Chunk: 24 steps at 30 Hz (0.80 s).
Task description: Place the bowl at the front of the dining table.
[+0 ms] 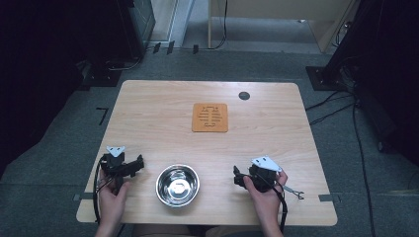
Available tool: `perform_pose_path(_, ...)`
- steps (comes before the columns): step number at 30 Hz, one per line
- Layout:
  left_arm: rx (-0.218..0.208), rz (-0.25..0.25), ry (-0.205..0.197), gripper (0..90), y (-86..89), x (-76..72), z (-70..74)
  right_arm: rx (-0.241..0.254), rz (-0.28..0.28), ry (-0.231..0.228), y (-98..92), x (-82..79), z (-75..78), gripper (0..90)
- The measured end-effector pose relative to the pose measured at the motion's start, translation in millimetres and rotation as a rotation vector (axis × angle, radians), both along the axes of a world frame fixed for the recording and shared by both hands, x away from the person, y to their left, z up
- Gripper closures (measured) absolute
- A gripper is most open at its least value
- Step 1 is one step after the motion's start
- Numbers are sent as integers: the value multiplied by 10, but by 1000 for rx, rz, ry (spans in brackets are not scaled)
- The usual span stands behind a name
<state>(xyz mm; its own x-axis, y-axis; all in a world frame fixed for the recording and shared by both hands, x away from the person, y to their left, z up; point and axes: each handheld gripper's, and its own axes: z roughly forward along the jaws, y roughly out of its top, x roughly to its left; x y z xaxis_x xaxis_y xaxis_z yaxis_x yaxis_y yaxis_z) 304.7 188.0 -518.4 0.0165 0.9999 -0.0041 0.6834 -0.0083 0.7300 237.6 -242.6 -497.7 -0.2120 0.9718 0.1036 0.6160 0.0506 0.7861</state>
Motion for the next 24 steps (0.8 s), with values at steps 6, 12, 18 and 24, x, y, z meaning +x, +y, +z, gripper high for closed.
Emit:
perform_pose_path(6,0,0,0,102,0,0,0,1,13,1,41,-6,-5,86)
perform_pose_path(12,0,0,0,102,0,0,0,4,23,4,84,-16,-6,86)
perform_pose_path(18,0,0,0,102,0,0,0,1,37,1,126,-23,-8,86)
perform_pose_path(24,0,0,0,102,0,0,0,3,48,4,168,-34,-7,86)
